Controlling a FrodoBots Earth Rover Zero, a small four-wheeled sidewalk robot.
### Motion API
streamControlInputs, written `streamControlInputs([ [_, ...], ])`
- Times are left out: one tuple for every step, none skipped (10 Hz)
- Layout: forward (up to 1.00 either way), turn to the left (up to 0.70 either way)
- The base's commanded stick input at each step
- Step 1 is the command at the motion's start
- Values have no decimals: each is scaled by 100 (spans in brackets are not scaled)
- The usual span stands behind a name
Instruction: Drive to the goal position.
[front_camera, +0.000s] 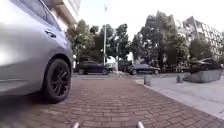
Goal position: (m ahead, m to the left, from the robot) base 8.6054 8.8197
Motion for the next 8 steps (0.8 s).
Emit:
streamControlInputs([
  [70,0],
  [70,0],
  [70,0],
  [70,0],
  [70,0],
  [70,0],
  [70,0],
  [70,0],
])
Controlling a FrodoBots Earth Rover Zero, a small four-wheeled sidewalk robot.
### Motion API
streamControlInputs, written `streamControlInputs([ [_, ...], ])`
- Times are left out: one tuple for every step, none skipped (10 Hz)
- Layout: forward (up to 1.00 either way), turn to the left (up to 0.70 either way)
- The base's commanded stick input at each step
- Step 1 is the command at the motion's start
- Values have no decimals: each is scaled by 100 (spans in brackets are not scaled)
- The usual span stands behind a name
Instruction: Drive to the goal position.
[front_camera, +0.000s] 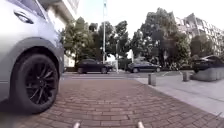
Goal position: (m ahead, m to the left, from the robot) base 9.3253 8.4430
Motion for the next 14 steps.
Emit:
streamControlInputs([
  [70,0],
  [70,0],
  [70,0],
  [70,0],
  [70,0],
  [70,0],
  [70,0],
  [70,0],
  [70,0],
  [70,0],
  [70,0],
  [70,0],
  [70,0],
  [70,0],
])
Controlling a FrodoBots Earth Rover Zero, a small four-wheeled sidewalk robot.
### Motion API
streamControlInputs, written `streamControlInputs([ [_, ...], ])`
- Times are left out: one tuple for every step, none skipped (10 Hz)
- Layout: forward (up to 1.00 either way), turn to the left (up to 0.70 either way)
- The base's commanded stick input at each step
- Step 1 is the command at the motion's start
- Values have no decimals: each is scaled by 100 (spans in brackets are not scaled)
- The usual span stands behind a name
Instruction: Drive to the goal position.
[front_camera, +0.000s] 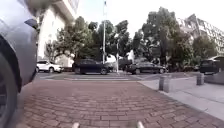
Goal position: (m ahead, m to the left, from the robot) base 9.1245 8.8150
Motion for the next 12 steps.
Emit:
streamControlInputs([
  [70,0],
  [70,0],
  [70,0],
  [70,0],
  [70,0],
  [70,0],
  [70,0],
  [70,0],
  [70,0],
  [70,0],
  [70,0],
  [70,0],
])
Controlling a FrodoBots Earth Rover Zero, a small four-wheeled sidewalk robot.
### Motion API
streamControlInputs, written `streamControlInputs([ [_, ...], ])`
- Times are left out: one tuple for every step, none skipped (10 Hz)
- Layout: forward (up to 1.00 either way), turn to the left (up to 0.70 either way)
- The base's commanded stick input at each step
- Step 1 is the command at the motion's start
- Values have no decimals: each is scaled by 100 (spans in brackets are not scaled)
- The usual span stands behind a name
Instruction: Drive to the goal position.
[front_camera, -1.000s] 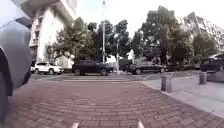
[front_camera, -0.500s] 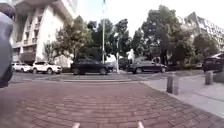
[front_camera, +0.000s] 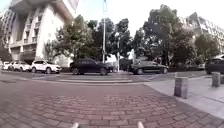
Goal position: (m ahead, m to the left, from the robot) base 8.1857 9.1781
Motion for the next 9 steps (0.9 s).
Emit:
streamControlInputs([
  [70,0],
  [70,0],
  [70,0],
  [70,0],
  [70,0],
  [70,0],
  [64,0],
  [45,0],
  [45,5],
])
